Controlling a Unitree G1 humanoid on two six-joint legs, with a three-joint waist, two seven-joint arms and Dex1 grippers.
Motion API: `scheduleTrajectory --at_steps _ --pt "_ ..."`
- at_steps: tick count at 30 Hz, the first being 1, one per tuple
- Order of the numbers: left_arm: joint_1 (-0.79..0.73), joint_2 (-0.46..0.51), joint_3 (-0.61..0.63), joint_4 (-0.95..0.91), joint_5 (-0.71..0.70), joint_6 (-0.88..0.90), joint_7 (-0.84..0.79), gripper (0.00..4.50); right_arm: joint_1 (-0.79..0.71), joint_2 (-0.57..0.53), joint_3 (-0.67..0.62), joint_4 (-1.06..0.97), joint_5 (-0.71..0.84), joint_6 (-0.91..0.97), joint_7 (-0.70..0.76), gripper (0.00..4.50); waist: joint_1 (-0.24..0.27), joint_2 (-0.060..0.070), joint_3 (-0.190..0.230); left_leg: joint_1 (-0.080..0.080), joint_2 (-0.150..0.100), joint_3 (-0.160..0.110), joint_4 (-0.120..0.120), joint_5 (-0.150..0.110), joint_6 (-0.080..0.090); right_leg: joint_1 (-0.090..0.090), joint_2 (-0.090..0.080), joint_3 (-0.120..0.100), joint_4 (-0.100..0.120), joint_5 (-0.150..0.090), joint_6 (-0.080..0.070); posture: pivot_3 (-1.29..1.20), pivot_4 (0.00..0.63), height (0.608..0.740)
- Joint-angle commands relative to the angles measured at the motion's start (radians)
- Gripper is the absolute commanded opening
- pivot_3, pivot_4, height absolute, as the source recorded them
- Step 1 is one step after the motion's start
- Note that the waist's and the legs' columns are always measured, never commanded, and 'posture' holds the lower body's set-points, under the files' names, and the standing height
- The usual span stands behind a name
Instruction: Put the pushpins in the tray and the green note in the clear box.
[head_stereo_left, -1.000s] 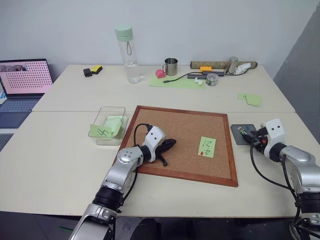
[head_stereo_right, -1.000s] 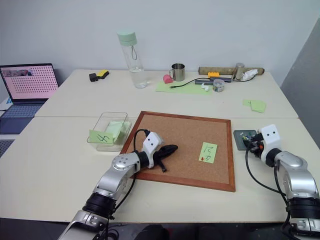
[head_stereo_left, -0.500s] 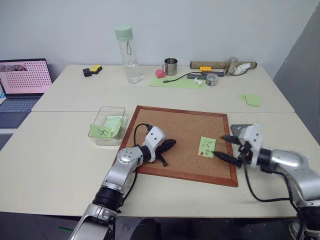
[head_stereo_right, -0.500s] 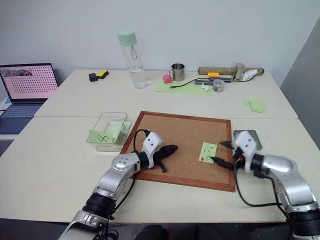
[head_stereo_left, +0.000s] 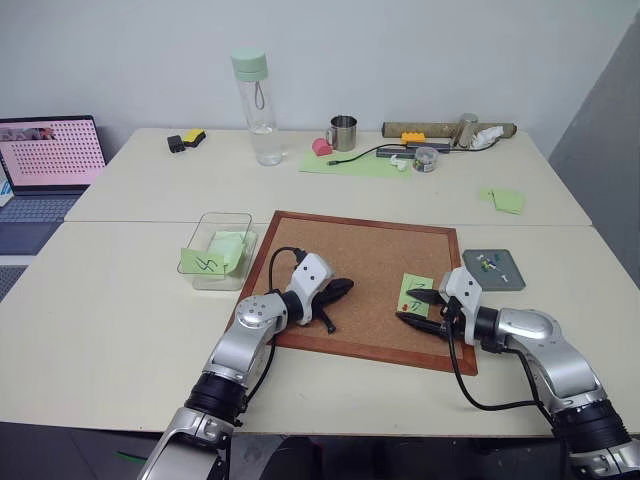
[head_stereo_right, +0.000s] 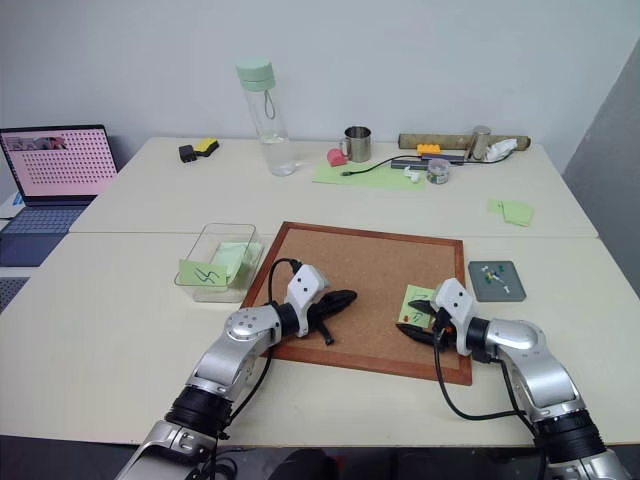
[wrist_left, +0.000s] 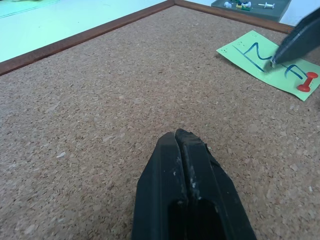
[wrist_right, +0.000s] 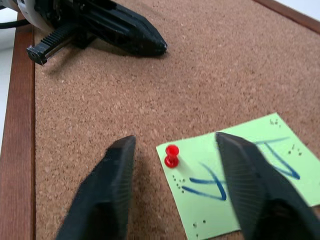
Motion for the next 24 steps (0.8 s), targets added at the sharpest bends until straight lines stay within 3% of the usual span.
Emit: scheduleTrajectory --at_steps 1,9,24 --pt "0.051 0.012 -0.031 0.044 0.026 0.031 -0.009 0.00 0.005 0.003 -0.023 -0.020 0.022 -0.019 0.014 1.54 0.000 0.000 0.000 0.000 0.000 0.000 0.000 0.000 0.000 0.000 0.000 0.000 0.000 0.000 0.000 0.00 0.150 0.740" --pt "0.053 0.011 -0.035 0.046 0.027 0.030 -0.010 0.00 0.018 0.004 -0.027 -0.040 0.036 -0.014 0.024 0.07 0.000 0.000 0.000 0.000 0.000 0.000 -0.001 0.000 0.000 0.000 0.000 0.000 0.000 0.000 0.000 0.00 0.150 0.740" --pt "0.037 -0.012 0.000 0.037 -0.003 0.024 0.012 0.00 -0.008 -0.037 -0.075 -0.190 0.095 0.033 0.036 0.07 0.000 0.000 0.000 0.000 0.000 0.000 -0.004 0.000 0.000 -0.001 0.000 0.000 -0.001 0.000 0.000 0.00 0.150 0.740"
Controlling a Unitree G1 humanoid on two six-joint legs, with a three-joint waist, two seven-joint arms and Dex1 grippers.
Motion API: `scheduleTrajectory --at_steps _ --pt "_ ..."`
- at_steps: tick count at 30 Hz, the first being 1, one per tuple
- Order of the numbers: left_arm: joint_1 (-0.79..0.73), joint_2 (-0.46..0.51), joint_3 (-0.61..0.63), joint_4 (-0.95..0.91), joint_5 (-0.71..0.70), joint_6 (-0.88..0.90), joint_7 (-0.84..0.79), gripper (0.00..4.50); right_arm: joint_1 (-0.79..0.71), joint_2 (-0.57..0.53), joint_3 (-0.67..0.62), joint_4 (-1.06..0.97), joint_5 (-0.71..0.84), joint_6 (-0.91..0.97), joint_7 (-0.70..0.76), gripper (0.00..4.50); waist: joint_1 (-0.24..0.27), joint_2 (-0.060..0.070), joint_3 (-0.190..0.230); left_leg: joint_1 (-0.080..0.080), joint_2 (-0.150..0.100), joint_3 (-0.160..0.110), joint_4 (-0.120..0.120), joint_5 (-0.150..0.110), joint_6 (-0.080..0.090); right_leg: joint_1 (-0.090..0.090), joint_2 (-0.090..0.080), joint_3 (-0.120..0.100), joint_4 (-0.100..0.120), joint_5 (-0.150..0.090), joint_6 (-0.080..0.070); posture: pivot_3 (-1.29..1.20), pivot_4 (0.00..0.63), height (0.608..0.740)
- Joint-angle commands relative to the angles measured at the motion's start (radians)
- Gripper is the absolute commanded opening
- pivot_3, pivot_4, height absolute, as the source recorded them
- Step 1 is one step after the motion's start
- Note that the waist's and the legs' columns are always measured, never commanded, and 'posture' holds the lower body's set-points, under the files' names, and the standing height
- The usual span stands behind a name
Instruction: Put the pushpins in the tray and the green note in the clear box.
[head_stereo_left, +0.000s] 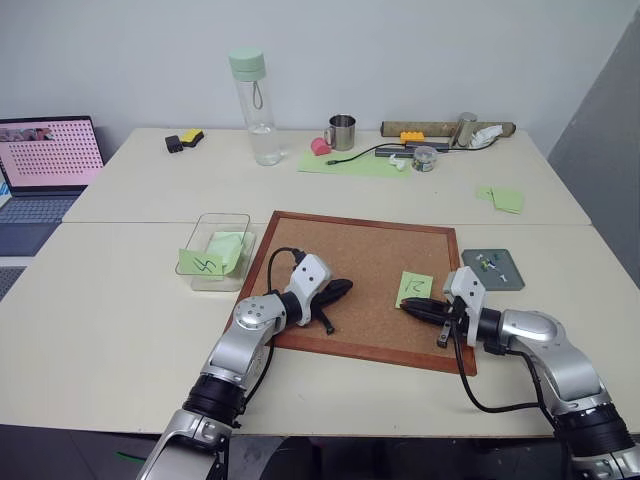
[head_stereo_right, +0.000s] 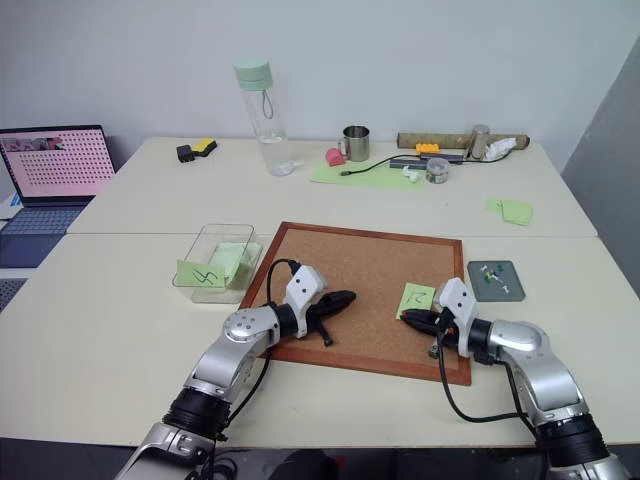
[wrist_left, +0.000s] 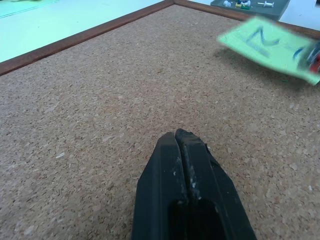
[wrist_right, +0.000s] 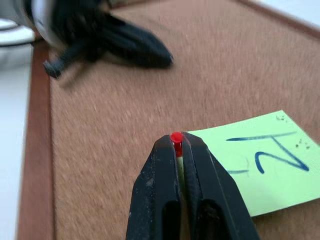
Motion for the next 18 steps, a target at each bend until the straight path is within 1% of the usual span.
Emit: scheduleTrajectory --at_steps 1,4,7,9,10,11,13,16,18 --pt "0.019 -0.018 0.009 0.036 -0.013 0.033 0.009 0.00 -0.029 -0.035 -0.045 -0.095 0.026 -0.002 0.009 0.07 0.000 -0.001 0.000 0.000 0.000 0.000 0.000 0.000 0.000 0.000 0.000 0.000 0.000 0.000 0.000 0.00 0.150 0.740" --pt "-0.006 -0.018 0.055 -0.059 -0.083 0.102 -0.017 0.00 -0.047 -0.060 -0.040 -0.122 -0.003 -0.040 0.012 0.07 0.000 -0.002 0.002 0.000 0.000 0.000 0.000 0.000 0.000 0.000 0.000 0.000 -0.001 0.000 0.000 0.00 0.150 0.740" --pt "-0.022 0.001 0.121 -0.172 -0.203 0.239 -0.050 0.00 -0.063 -0.092 -0.017 -0.123 -0.067 -0.124 0.026 0.07 -0.001 -0.007 0.007 -0.001 0.000 0.000 -0.001 0.000 0.000 -0.002 0.000 0.000 0.000 0.000 0.000 0.00 0.150 0.740" --pt "-0.031 0.025 0.159 -0.253 -0.306 0.362 -0.087 0.39 -0.072 -0.112 -0.002 -0.117 -0.116 -0.195 0.036 0.00 -0.002 -0.012 0.015 -0.003 0.000 0.000 -0.001 0.000 -0.001 -0.004 0.000 -0.001 0.000 0.000 0.000 0.00 0.150 0.740" --pt "-0.037 0.032 0.183 -0.291 -0.369 0.433 -0.093 0.44 -0.076 -0.119 0.001 -0.114 -0.134 -0.225 0.038 0.00 -0.002 -0.013 0.016 -0.004 0.000 0.000 -0.001 0.000 -0.001 -0.005 0.000 -0.001 0.000 0.000 0.000 0.00 0.150 0.740" --pt "-0.042 0.036 0.207 -0.324 -0.435 0.504 -0.099 0.76 -0.082 -0.125 0.003 -0.109 -0.150 -0.258 0.041 0.00 -0.002 -0.013 0.017 -0.005 0.000 -0.001 -0.001 0.001 -0.001 -0.005 0.000 -0.001 0.000 0.000 0.000 0.00 0.150 0.740" --pt "-0.057 0.034 0.256 -0.369 -0.559 0.629 -0.094 1.09 -0.097 -0.132 0.002 -0.103 -0.165 -0.303 0.045 0.00 -0.001 -0.013 0.018 -0.005 0.000 -0.001 -0.001 0.001 -0.002 -0.005 0.000 -0.001 -0.001 0.000 0.000 0.00 0.150 0.740" --pt "-0.075 0.023 0.303 -0.386 -0.668 0.745 -0.063 1.76 -0.118 -0.131 0.005 -0.098 -0.175 -0.346 0.050 0.00 -0.001 -0.014 0.019 -0.006 0.000 -0.001 0.000 0.001 -0.003 -0.005 0.000 -0.001 -0.002 0.000 0.000 0.00 0.150 0.740" --pt "-0.080 0.010 0.320 -0.367 -0.706 0.780 -0.045 2.14 -0.132 -0.127 0.015 -0.105 -0.183 -0.373 0.055 0.00 -0.001 -0.014 0.019 -0.005 0.000 -0.001 0.000 0.002 -0.003 -0.004 0.000 -0.002 -0.002 0.000 0.000 0.00 0.150 0.740"
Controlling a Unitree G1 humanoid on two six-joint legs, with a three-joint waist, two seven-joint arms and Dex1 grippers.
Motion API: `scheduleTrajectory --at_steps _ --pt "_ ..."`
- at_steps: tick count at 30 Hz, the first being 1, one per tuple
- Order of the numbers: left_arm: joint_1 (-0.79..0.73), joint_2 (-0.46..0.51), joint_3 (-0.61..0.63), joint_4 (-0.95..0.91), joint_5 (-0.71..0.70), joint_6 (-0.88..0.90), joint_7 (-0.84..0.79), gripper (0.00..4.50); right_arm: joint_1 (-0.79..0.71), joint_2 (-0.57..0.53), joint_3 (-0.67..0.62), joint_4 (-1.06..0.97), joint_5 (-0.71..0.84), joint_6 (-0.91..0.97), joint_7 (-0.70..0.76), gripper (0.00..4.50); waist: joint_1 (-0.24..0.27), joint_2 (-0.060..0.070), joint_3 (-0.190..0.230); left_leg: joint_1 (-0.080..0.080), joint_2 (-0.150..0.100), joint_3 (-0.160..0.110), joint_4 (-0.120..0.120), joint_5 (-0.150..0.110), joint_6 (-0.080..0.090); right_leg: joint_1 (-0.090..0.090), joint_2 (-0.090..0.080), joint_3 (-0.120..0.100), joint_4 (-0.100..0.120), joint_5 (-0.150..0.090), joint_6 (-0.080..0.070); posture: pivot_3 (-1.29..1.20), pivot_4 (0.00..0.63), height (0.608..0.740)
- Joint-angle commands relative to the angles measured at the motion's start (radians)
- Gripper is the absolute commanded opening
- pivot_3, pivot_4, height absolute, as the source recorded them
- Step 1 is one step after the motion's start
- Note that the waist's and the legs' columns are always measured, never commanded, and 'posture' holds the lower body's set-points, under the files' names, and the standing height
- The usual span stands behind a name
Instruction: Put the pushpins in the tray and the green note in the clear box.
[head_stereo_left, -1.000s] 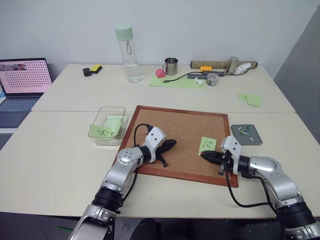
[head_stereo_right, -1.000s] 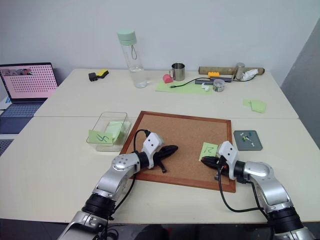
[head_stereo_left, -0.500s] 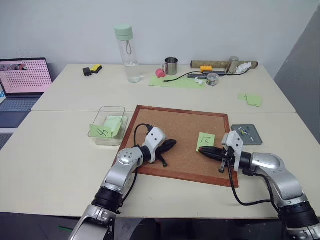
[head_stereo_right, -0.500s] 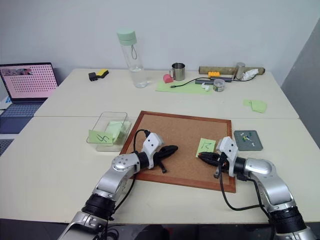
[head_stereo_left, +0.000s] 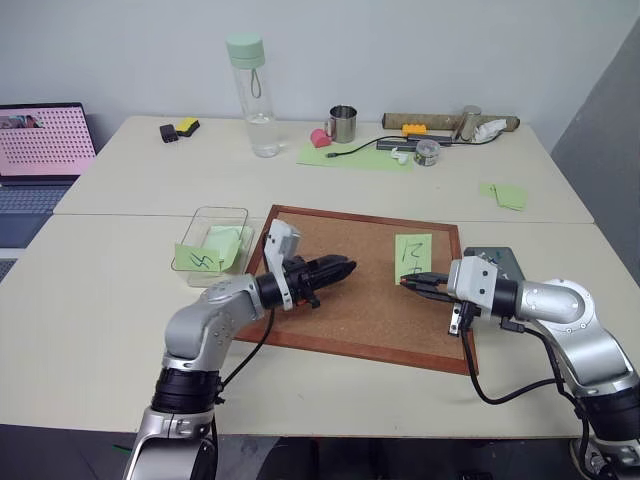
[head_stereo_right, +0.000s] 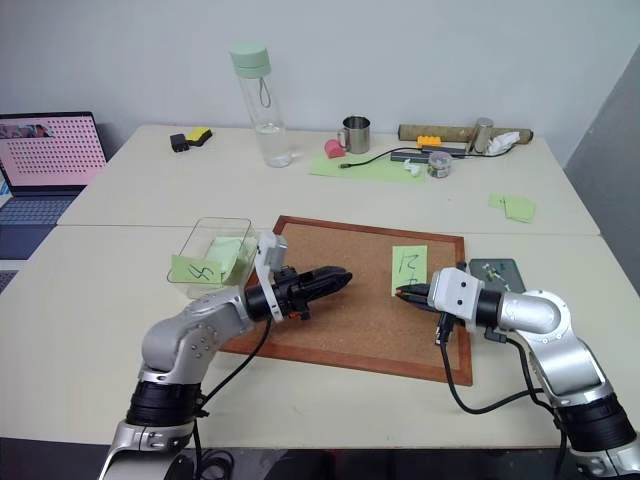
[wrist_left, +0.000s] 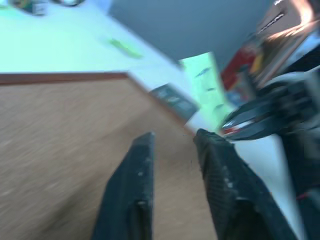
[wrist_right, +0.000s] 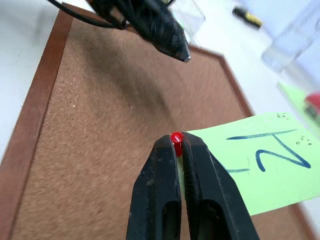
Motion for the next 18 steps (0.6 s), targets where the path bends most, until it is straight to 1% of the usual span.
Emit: scheduleTrajectory --at_steps 1,8,10,18 --pt "-0.017 -0.030 0.038 -0.005 -0.093 0.072 0.036 2.40 -0.031 -0.002 0.006 -0.024 -0.009 -0.068 0.013 0.00 0.000 0.000 0.000 0.000 0.000 0.000 0.000 0.000 -0.001 0.000 0.000 0.000 0.000 0.000 0.000 0.00 0.150 0.740" --pt "-0.046 -0.134 0.026 0.047 -0.094 0.045 0.123 3.78 -0.063 -0.004 0.036 -0.048 -0.019 -0.091 0.025 0.00 0.002 -0.001 0.001 0.000 0.000 0.000 0.000 0.002 -0.003 0.000 0.000 0.000 0.000 0.000 0.000 0.00 0.150 0.740" --pt "-0.062 -0.170 0.039 0.064 -0.124 0.059 0.140 4.16 -0.073 -0.003 0.041 -0.051 -0.018 -0.088 0.028 0.00 0.002 -0.001 0.001 0.000 0.000 0.000 0.000 0.002 -0.003 0.000 0.000 0.000 0.000 0.000 0.000 0.00 0.150 0.740" --pt "-0.098 -0.246 0.042 0.100 -0.174 0.072 0.172 4.16 -0.091 0.004 0.061 -0.064 -0.016 -0.075 0.030 0.00 0.002 -0.001 0.001 0.000 0.000 0.000 0.001 0.002 -0.003 0.000 0.000 0.000 0.000 0.000 0.000 0.00 0.150 0.740"
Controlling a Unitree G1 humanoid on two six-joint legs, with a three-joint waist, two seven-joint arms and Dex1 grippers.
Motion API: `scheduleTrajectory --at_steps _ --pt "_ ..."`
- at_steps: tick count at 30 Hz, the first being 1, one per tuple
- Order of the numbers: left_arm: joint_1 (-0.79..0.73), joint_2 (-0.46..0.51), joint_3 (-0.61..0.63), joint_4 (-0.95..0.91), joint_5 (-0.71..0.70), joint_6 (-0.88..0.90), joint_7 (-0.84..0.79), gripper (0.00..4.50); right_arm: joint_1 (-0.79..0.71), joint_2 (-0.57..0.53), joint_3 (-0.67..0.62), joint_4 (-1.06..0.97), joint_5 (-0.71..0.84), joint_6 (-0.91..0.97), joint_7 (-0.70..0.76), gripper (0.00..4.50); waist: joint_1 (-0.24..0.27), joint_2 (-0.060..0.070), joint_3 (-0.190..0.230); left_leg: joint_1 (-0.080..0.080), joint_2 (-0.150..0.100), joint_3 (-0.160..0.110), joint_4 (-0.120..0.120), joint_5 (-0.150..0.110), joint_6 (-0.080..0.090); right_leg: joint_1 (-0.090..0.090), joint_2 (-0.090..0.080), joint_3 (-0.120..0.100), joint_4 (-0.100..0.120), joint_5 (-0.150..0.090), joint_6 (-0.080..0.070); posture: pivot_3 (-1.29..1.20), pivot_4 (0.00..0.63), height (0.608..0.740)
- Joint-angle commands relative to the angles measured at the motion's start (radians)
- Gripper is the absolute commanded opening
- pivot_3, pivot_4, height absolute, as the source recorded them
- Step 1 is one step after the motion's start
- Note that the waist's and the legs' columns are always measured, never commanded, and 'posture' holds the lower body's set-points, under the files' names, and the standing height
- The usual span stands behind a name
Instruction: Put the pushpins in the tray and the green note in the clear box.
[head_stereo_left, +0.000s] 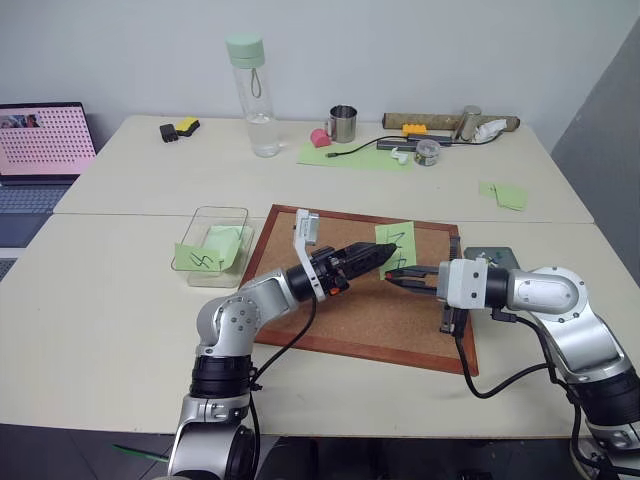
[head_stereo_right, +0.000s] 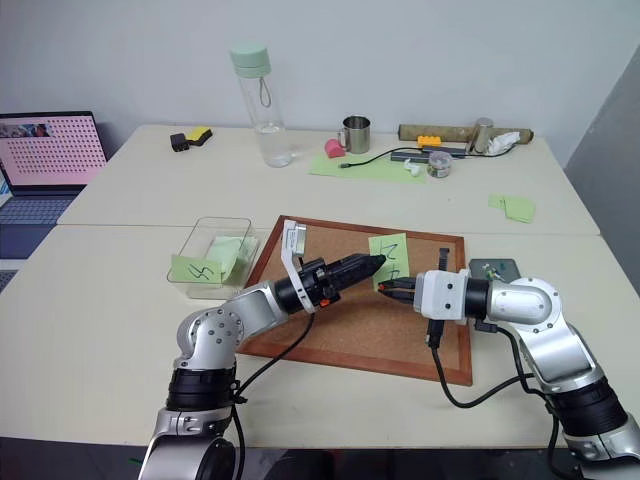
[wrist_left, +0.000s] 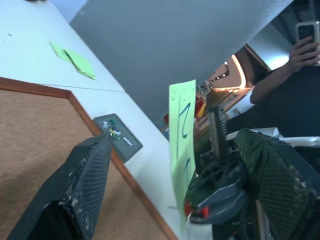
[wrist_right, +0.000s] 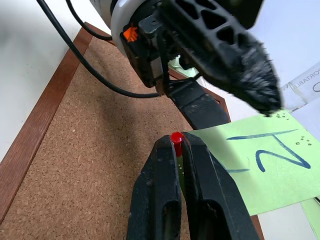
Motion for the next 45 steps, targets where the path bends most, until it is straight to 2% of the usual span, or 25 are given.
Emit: scheduleTrajectory --at_steps 1,2,9,13,18,22,29,35,40,45 --pt "-0.026 -0.034 0.007 0.008 -0.026 -0.017 0.016 4.16 -0.021 0.003 0.001 -0.055 0.011 0.002 0.005 0.00 0.000 0.000 0.000 0.000 0.000 0.000 0.000 0.000 0.000 0.000 0.000 0.000 0.000 0.000 0.000 0.00 0.150 0.740" --pt "-0.027 -0.040 0.006 0.014 -0.023 -0.022 0.018 3.81 -0.021 0.005 0.003 -0.057 0.012 0.004 0.003 0.00 0.000 0.000 0.000 0.000 0.000 0.000 0.000 0.000 0.000 0.000 0.000 0.000 0.000 0.000 0.000 0.00 0.150 0.740" --pt "-0.021 -0.043 -0.002 0.018 -0.015 -0.031 0.014 2.58 -0.017 0.009 0.006 -0.070 0.014 0.015 -0.001 0.00 0.000 0.000 0.000 0.000 0.000 0.000 0.000 0.000 0.000 0.000 0.000 0.000 0.000 0.000 0.000 0.00 0.150 0.740" --pt "-0.015 -0.038 -0.010 0.015 -0.008 -0.046 0.007 1.66 -0.012 0.012 0.006 -0.071 0.012 0.014 -0.004 0.00 0.001 0.000 0.000 0.000 0.000 0.000 0.000 0.000 0.000 0.000 0.000 0.000 0.000 0.000 0.000 0.00 0.150 0.740" --pt "-0.006 -0.034 -0.027 0.011 0.000 -0.063 -0.002 0.90 -0.011 0.016 0.003 -0.069 0.013 0.010 -0.006 0.00 0.001 0.000 0.000 0.000 0.000 0.000 0.001 0.000 0.000 0.000 0.000 0.000 0.000 0.000 0.000 0.00 0.150 0.740" --pt "-0.002 -0.040 -0.031 0.037 0.031 -0.098 0.021 0.03 -0.013 0.020 0.002 -0.067 0.013 0.008 -0.009 0.00 0.001 0.000 0.000 0.000 0.000 0.000 0.001 0.000 0.000 0.000 0.000 0.000 0.000 0.000 0.000 0.00 0.150 0.740" --pt "-0.008 -0.051 -0.026 0.091 0.096 -0.173 0.058 0.00 -0.023 0.033 -0.011 -0.073 0.028 0.020 -0.022 0.00 0.001 0.000 0.000 0.000 0.000 0.000 0.001 0.000 0.000 0.000 0.000 0.000 0.000 0.000 0.000 0.00 0.150 0.740" --pt "-0.012 -0.054 -0.029 0.120 0.123 -0.205 0.063 0.00 -0.024 0.037 -0.045 -0.114 0.082 0.105 -0.043 0.00 0.002 0.000 0.000 0.000 0.000 0.000 0.001 0.000 0.000 0.000 0.000 0.000 0.001 0.000 0.000 0.00 0.150 0.740" --pt "-0.009 -0.043 -0.035 0.105 0.139 -0.217 0.056 0.00 0.050 -0.014 -0.212 -0.147 0.194 0.314 -0.103 0.00 0.009 0.000 0.000 -0.001 0.000 0.000 0.002 0.000 0.000 0.000 0.000 0.000 0.001 0.000 0.000 0.00 0.150 0.740" --pt "0.003 -0.005 -0.066 0.042 0.170 -0.238 0.029 0.00 0.118 -0.070 -0.364 -0.027 0.191 0.443 -0.186 0.00 0.021 0.000 0.000 -0.003 0.000 -0.001 0.005 0.000 0.000 0.000 0.000 0.000 0.001 0.000 0.000 0.00 0.150 0.740"
